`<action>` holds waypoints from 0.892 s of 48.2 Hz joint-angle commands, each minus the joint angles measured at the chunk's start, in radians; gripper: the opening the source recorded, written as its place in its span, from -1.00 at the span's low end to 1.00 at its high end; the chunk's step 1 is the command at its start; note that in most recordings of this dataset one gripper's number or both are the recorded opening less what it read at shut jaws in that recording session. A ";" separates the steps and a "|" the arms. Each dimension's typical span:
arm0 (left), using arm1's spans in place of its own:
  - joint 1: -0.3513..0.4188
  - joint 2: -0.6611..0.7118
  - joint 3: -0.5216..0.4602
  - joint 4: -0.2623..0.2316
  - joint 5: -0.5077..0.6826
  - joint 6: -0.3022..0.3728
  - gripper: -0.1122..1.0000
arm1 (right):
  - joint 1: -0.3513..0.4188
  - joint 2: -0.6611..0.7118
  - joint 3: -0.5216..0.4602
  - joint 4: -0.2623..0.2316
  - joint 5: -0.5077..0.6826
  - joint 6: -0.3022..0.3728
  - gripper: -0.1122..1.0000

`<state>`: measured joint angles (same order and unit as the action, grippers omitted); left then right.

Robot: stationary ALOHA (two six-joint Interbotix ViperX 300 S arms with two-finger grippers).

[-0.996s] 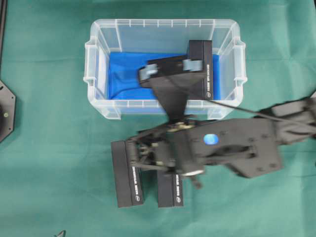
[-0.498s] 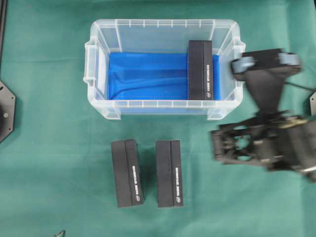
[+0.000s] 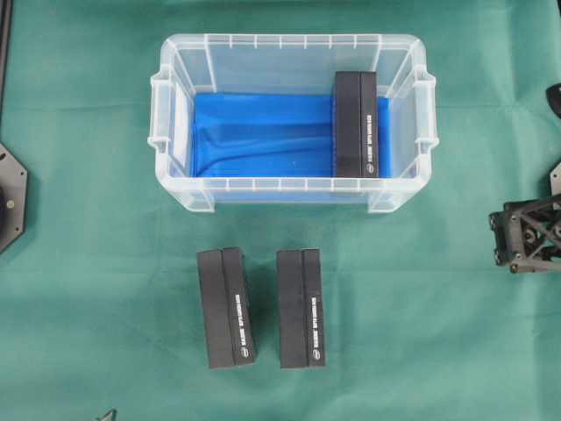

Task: Take the box out of the case with the right arm.
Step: 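Withdraw the open right gripper up and to the right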

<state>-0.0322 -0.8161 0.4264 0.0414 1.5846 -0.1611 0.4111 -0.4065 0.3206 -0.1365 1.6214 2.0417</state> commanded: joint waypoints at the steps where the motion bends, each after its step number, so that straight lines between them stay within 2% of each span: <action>1: 0.003 0.003 -0.015 0.003 0.000 0.000 -0.80 | 0.005 -0.008 -0.005 -0.014 -0.020 0.000 0.69; 9: 0.003 0.009 -0.014 0.003 -0.002 0.000 -0.80 | -0.023 -0.003 0.005 -0.020 -0.035 -0.012 0.69; 16: 0.002 0.014 -0.015 0.003 -0.002 0.000 -0.80 | -0.086 -0.012 0.026 -0.020 -0.037 -0.067 0.69; 31: 0.003 0.015 -0.014 0.003 -0.002 0.000 -0.80 | -0.359 -0.055 0.101 -0.020 -0.153 -0.357 0.69; 43: 0.003 0.015 -0.014 0.003 -0.002 0.000 -0.80 | -0.568 -0.061 0.109 -0.021 -0.175 -0.560 0.69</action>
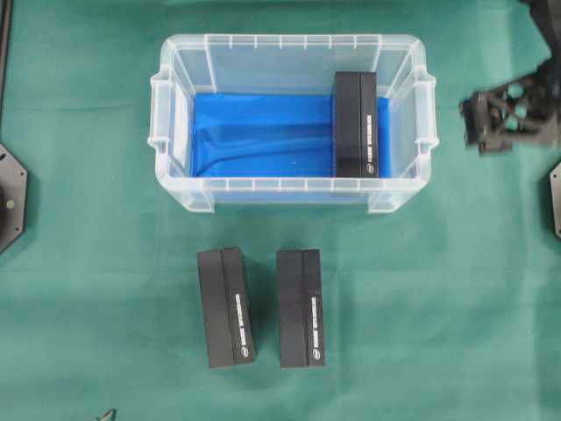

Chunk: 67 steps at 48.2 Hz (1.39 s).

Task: Take the box out of the case with the right arm.
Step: 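Withdraw the open right gripper up and to the right, then move the open right gripper over the last black box in the case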

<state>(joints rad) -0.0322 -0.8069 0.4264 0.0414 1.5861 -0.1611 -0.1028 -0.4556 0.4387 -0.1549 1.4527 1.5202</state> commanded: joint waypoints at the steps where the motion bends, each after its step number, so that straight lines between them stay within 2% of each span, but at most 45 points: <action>1: 0.003 0.006 -0.014 0.003 -0.003 0.000 -0.80 | -0.066 -0.012 -0.011 -0.003 -0.006 -0.051 0.69; 5: 0.003 0.006 -0.014 0.003 -0.003 0.000 -0.80 | -0.112 -0.012 -0.009 -0.003 -0.012 -0.097 0.69; 10: 0.002 0.006 -0.014 0.003 -0.003 -0.002 -0.80 | -0.140 -0.012 -0.009 -0.003 -0.014 -0.120 0.69; 54: 0.003 0.006 -0.015 0.003 -0.003 0.000 -0.80 | -0.140 -0.011 0.006 0.009 -0.038 -0.117 0.69; 60: 0.003 0.006 -0.014 0.003 -0.003 0.000 -0.80 | -0.135 0.008 -0.006 0.034 -0.100 -0.115 0.69; 67: 0.003 0.006 -0.015 0.003 -0.003 0.000 -0.80 | -0.107 0.075 -0.052 0.038 -0.183 -0.115 0.69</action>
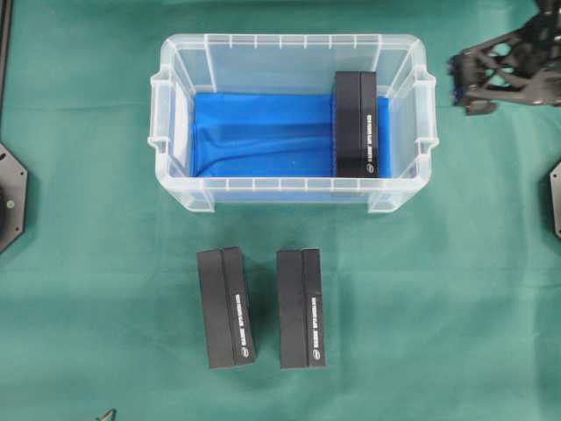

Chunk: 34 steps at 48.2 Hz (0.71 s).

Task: Take the box out of the case with the right arm.
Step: 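Move the open right gripper over the last black box in the case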

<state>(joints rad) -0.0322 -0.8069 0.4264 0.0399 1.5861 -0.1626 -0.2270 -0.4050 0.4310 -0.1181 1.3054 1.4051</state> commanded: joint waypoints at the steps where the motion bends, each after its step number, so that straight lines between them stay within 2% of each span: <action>1: 0.003 0.006 -0.014 0.005 -0.003 0.002 -0.80 | 0.021 0.040 -0.055 0.002 -0.044 -0.002 0.69; 20: 0.003 -0.005 -0.014 0.005 -0.003 0.003 -0.80 | 0.069 0.350 -0.356 0.008 -0.055 -0.040 0.68; 27: 0.003 -0.009 -0.014 0.005 -0.003 0.003 -0.80 | 0.069 0.396 -0.410 0.008 -0.043 -0.043 0.68; 34: 0.002 -0.012 -0.012 0.005 -0.003 0.003 -0.80 | 0.069 0.400 -0.414 0.003 -0.018 -0.031 0.69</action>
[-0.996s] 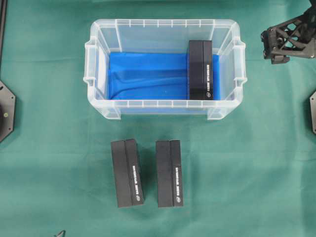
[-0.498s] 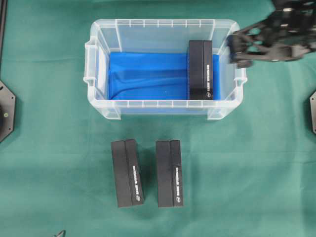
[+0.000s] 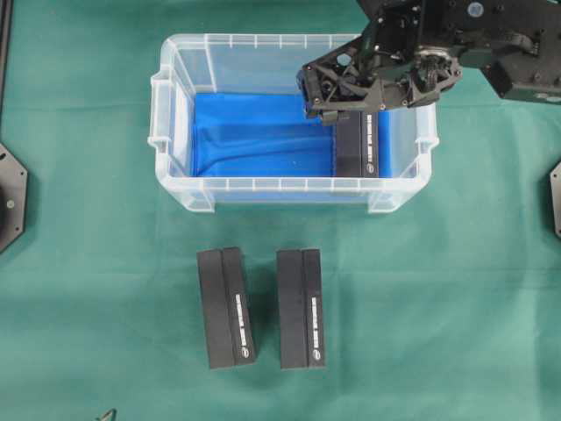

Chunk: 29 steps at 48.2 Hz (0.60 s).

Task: Take the box out of the case with the right arm.
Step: 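Move the open right gripper over the last black box in the case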

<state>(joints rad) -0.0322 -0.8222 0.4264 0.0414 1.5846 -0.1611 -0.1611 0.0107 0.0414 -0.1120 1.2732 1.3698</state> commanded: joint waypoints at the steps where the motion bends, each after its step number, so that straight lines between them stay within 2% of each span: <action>1: 0.003 0.002 -0.012 0.003 -0.002 0.002 -0.80 | 0.003 -0.015 -0.025 -0.003 0.018 0.008 0.69; 29: 0.002 0.002 -0.012 0.003 -0.002 0.000 -0.80 | 0.003 -0.006 -0.025 -0.002 0.041 0.020 0.69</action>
<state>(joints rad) -0.0322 -0.8268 0.4280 0.0414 1.5861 -0.1611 -0.1611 0.0169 0.0399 -0.1135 1.3162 1.3898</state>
